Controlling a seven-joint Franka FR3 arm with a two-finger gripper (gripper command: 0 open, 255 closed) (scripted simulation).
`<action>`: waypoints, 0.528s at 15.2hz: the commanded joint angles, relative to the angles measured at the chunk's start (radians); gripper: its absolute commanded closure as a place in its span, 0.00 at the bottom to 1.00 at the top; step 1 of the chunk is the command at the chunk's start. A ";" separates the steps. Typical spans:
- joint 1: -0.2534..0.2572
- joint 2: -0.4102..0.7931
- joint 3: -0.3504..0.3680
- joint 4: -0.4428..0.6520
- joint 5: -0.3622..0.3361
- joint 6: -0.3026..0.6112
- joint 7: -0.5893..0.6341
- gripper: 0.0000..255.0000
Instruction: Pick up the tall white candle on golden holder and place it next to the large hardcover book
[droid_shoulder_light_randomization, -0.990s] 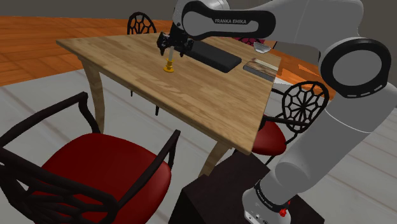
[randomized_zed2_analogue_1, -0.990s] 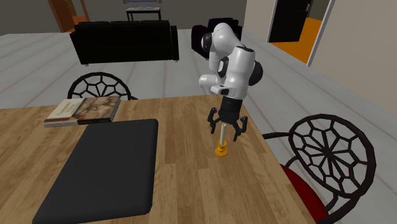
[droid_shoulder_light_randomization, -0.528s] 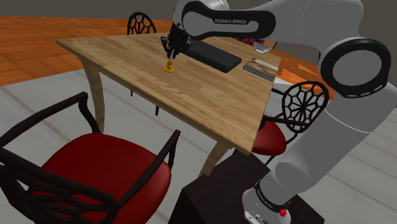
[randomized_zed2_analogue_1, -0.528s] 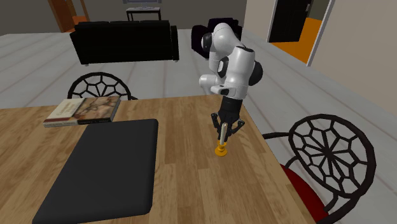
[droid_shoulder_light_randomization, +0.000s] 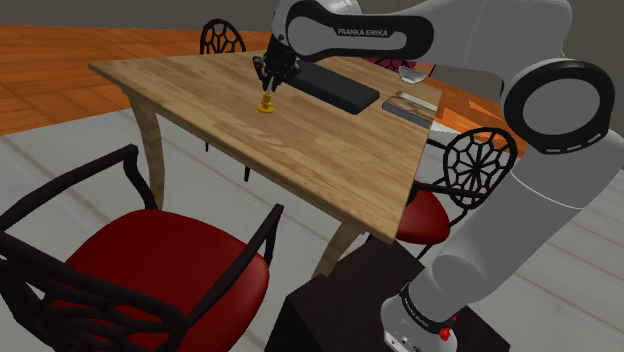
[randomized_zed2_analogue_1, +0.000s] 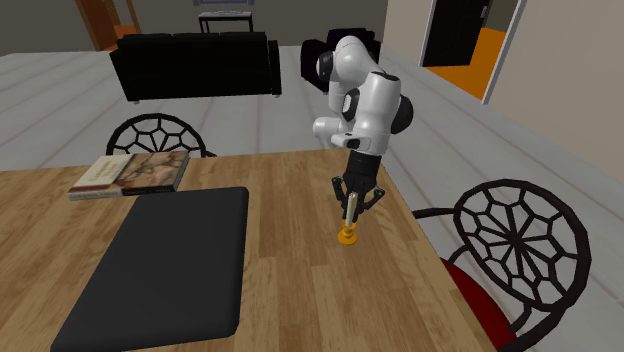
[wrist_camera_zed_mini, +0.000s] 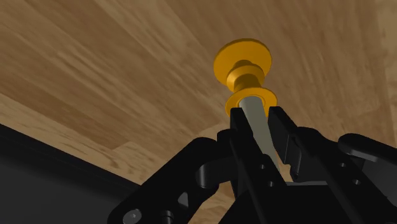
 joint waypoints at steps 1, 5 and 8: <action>0.001 0.000 0.001 0.020 0.003 -0.020 -0.005 1.00; 0.002 0.002 0.003 0.076 0.009 -0.073 -0.017 1.00; 0.004 0.007 0.004 0.122 0.012 -0.113 -0.026 1.00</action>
